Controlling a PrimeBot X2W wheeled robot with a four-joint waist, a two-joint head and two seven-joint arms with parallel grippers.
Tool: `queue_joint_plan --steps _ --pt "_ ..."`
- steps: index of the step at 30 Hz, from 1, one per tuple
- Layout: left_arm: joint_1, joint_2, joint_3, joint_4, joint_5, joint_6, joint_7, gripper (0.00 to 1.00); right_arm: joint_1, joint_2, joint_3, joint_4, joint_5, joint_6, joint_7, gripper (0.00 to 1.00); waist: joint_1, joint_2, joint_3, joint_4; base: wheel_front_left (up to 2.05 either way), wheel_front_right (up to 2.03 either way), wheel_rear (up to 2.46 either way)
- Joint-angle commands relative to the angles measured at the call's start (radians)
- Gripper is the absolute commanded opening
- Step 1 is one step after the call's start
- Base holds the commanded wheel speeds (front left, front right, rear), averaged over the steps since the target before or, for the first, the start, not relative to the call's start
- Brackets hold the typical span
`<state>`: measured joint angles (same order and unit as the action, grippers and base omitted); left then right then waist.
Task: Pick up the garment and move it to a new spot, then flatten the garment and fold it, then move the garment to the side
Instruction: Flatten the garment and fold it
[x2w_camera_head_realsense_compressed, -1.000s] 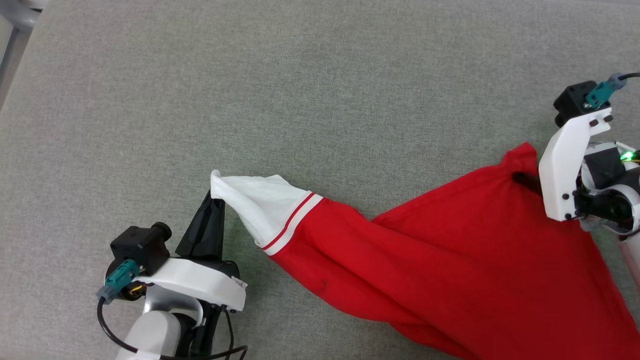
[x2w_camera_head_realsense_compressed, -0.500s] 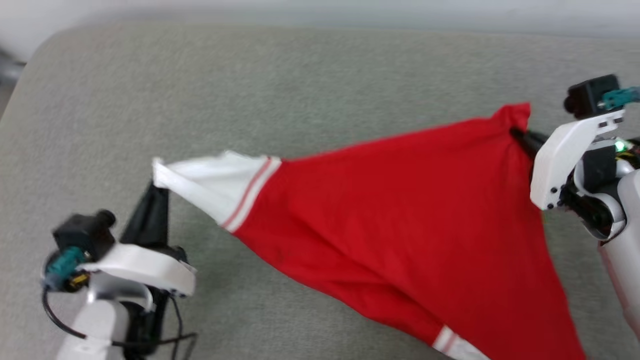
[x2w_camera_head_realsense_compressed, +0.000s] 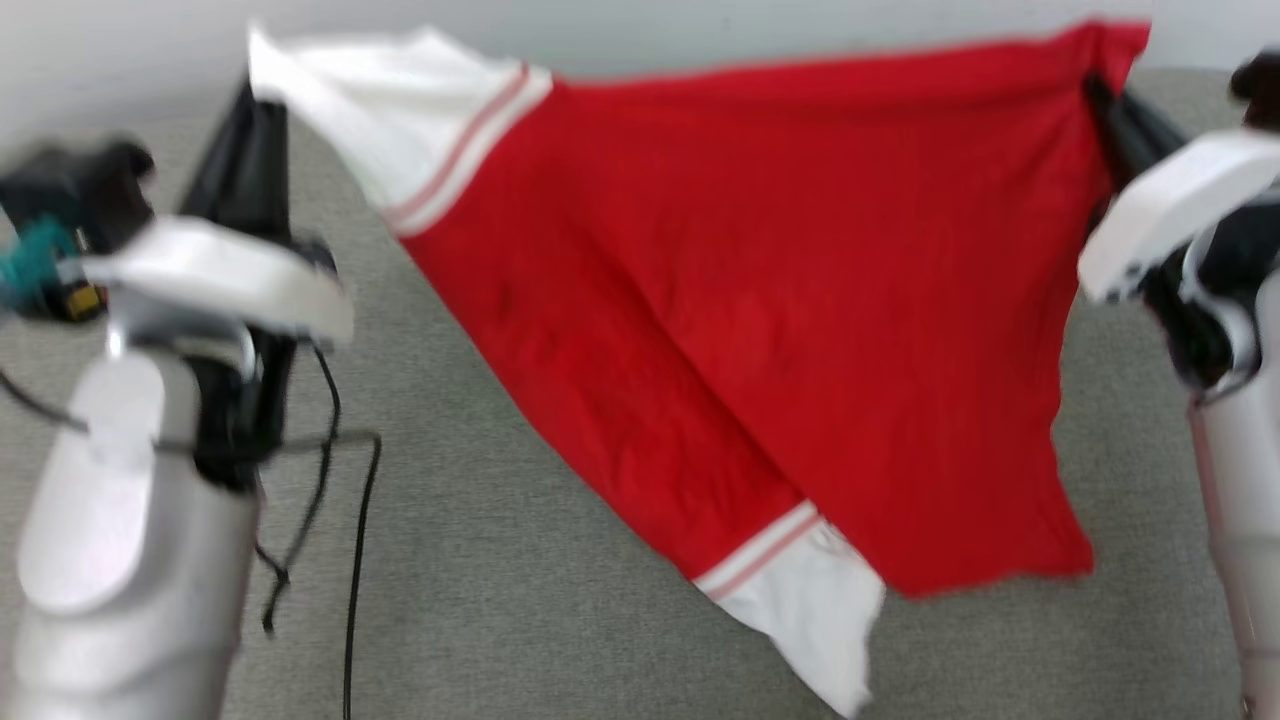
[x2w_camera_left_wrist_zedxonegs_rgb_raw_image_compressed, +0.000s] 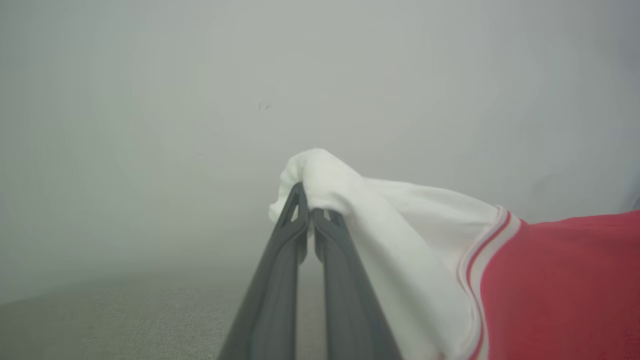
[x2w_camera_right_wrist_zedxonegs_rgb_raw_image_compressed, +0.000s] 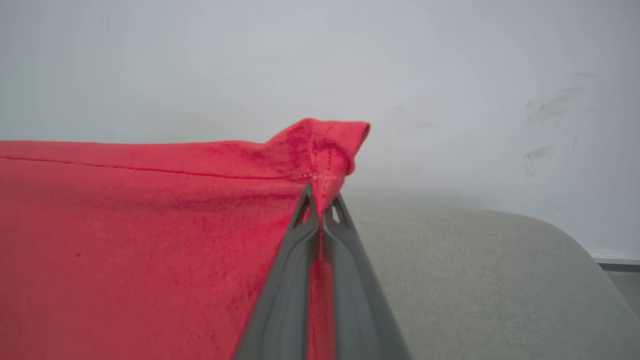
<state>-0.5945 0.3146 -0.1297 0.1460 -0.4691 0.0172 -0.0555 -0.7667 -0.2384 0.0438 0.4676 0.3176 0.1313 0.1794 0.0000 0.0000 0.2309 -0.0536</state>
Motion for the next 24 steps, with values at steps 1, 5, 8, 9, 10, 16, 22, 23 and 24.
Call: queue_joint_plan --steps 1,5,8,9,10,16,22,23,24 --pt "-0.032 0.006 -0.001 0.014 0.004 -0.004 0.000 0.00 -0.031 0.011 -0.008 0.001 -0.011 -0.001 -0.009 0.00 0.0000 0.0000 0.017 -0.013 0.00 0.00 0.00" --pt "-0.192 0.019 0.004 0.102 0.015 -0.014 -0.005 0.00 -0.131 0.054 -0.049 0.017 -0.044 -0.001 -0.039 0.00 0.0000 0.0000 0.056 -0.037 0.00 0.00 0.00" --pt "-0.314 0.024 0.003 0.166 0.022 -0.020 -0.012 0.00 -0.224 0.071 -0.073 0.035 -0.068 -0.001 -0.058 0.00 0.0000 0.0000 0.095 -0.041 0.00 0.00 0.00" --pt "-0.359 0.028 0.002 0.186 0.028 -0.022 -0.014 0.00 -0.259 0.073 -0.080 0.040 -0.078 -0.001 -0.064 0.00 0.0000 0.0000 0.110 -0.041 0.00 0.00 0.00" --pt "-0.405 0.033 0.000 0.208 0.032 -0.025 -0.014 0.00 -0.293 0.073 -0.090 0.045 -0.083 -0.001 -0.069 0.00 0.0000 0.0000 0.126 -0.041 0.00 0.00 0.00" --pt "-0.659 0.063 -0.004 0.328 0.061 -0.032 -0.016 0.00 -0.497 0.073 -0.126 0.086 -0.114 -0.001 -0.089 0.00 0.0000 0.0000 0.210 -0.045 0.00 0.00 0.00" --pt "-0.852 0.086 -0.011 0.411 0.077 -0.048 -0.005 0.00 -0.663 0.064 -0.148 0.139 -0.140 -0.001 -0.108 0.00 0.0000 0.0000 0.276 -0.046 0.00 0.00 0.00" --pt "-0.882 0.088 -0.013 0.419 0.078 -0.048 -0.001 0.00 -0.688 0.061 -0.150 0.144 -0.143 -0.001 -0.111 0.00 0.0000 0.0000 0.289 -0.045 0.00 0.00 0.00" --pt "-0.913 0.090 -0.014 0.424 0.078 -0.048 0.006 0.00 -0.717 0.056 -0.153 0.147 -0.144 -0.001 -0.107 0.00 0.0000 0.0000 0.307 -0.044 0.00 0.00 0.00"
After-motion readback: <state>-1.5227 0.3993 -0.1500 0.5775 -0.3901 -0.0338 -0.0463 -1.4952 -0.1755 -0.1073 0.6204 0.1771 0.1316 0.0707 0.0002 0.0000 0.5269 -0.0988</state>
